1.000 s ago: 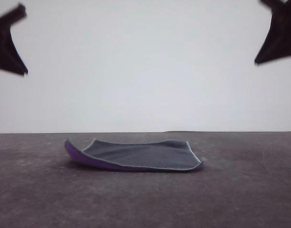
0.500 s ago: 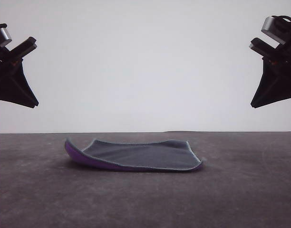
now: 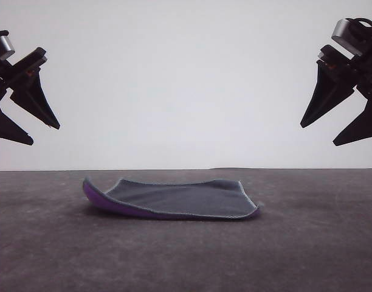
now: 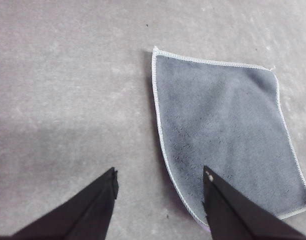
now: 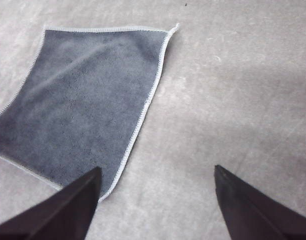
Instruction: Fold clothes
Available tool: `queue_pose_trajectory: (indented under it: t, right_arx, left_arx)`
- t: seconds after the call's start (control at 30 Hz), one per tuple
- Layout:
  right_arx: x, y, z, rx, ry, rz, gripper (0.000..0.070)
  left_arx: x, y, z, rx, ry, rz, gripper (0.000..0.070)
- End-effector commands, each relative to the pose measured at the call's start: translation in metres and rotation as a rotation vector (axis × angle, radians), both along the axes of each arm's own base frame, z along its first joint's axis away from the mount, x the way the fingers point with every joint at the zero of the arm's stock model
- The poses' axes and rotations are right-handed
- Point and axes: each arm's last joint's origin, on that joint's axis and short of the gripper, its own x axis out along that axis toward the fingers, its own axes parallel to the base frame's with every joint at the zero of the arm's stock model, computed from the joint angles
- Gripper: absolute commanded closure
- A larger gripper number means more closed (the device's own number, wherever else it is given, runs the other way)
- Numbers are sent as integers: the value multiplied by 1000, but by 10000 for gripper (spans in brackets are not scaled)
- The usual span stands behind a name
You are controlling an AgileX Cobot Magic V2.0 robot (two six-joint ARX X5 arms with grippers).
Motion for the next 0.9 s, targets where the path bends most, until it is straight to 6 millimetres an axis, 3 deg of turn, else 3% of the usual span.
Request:
queue_pose_trajectory:
  t: [0.0, 0.23, 0.4, 0.6, 0.87]
  right_arx:
    - [4, 0, 4, -5, -22, 12, 236]
    - [3, 1, 4, 31, -9, 33, 236]
    - [12, 6, 5, 69, -52, 35, 237]
    - [44, 15, -3, 92, -18, 64, 236]
    - [118, 33, -27, 137, 55, 119, 237]
  left_arx:
    - [4, 0, 3, 3, -14, -10, 369]
    - [2, -3, -1, -15, 30, -34, 369]
    - [14, -11, -7, -42, 58, -63, 368]
    - [58, -25, -10, -77, 84, -126, 368]
    - [128, -39, -29, -70, 137, -152, 369]
